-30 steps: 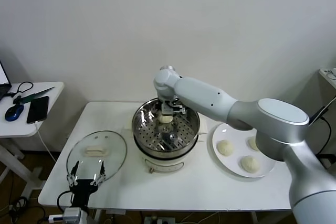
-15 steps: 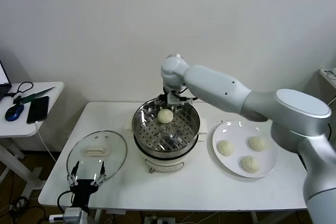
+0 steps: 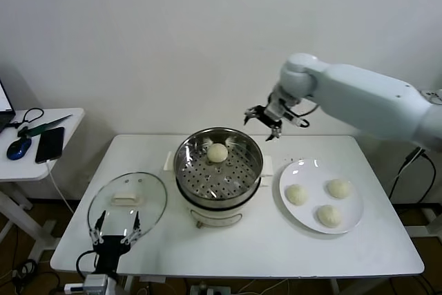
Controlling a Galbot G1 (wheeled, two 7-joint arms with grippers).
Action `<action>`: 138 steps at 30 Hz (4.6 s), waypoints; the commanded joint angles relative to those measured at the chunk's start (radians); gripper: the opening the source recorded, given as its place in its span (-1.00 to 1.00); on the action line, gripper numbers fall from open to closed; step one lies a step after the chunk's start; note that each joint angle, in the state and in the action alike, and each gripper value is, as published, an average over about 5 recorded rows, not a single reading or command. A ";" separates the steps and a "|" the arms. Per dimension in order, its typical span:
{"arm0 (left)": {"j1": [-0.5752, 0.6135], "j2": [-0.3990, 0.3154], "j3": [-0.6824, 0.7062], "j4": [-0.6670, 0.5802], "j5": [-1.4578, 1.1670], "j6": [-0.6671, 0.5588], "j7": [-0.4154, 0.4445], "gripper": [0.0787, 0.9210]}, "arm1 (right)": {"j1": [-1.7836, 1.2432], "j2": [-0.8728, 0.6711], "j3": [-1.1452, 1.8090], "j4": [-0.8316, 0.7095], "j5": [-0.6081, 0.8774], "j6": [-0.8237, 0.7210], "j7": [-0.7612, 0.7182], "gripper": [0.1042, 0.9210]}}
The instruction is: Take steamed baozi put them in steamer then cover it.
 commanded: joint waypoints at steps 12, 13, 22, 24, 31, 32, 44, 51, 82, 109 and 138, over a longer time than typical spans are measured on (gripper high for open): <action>0.005 -0.006 -0.007 0.007 0.018 -0.003 0.010 0.77 | -0.447 -0.117 0.234 -0.101 0.048 -0.262 -0.010 0.76; 0.005 -0.006 -0.008 0.009 0.018 -0.003 0.009 0.77 | -0.464 -0.107 0.245 -0.114 0.038 -0.259 -0.010 0.76; 0.008 -0.009 -0.007 0.021 0.019 -0.005 0.007 0.77 | -0.533 -0.044 0.292 -0.181 -0.013 -0.239 -0.001 0.76; 0.010 -0.009 -0.007 0.022 0.019 -0.006 0.006 0.77 | -0.538 -0.026 0.300 -0.196 -0.015 -0.236 0.002 0.76; 0.017 -0.009 -0.013 0.021 0.019 -0.008 0.005 0.77 | -0.533 0.029 0.324 -0.262 -0.020 -0.220 0.008 0.76; 0.018 -0.009 -0.013 0.021 0.019 -0.009 0.005 0.77 | -0.531 0.034 0.325 -0.269 -0.021 -0.218 0.007 0.76; 0.018 -0.010 -0.016 0.027 0.020 -0.012 0.005 0.77 | -0.521 0.066 0.313 -0.301 -0.030 -0.209 -0.014 0.76; 0.019 -0.011 -0.016 0.027 0.020 -0.013 0.004 0.77 | -0.511 0.070 0.306 -0.306 -0.034 -0.204 -0.020 0.56; 0.040 -0.004 0.016 0.000 0.018 -0.020 0.003 0.77 | 0.314 0.219 -0.253 -0.152 0.622 -0.284 0.005 0.42; 0.054 -0.004 0.006 -0.011 0.014 -0.028 0.000 0.77 | 0.005 0.676 -0.235 -0.301 0.619 -0.338 0.101 0.41; 0.043 0.000 -0.002 0.006 0.011 -0.027 -0.002 0.77 | 0.092 0.537 -0.223 -0.200 0.577 -0.313 0.071 0.76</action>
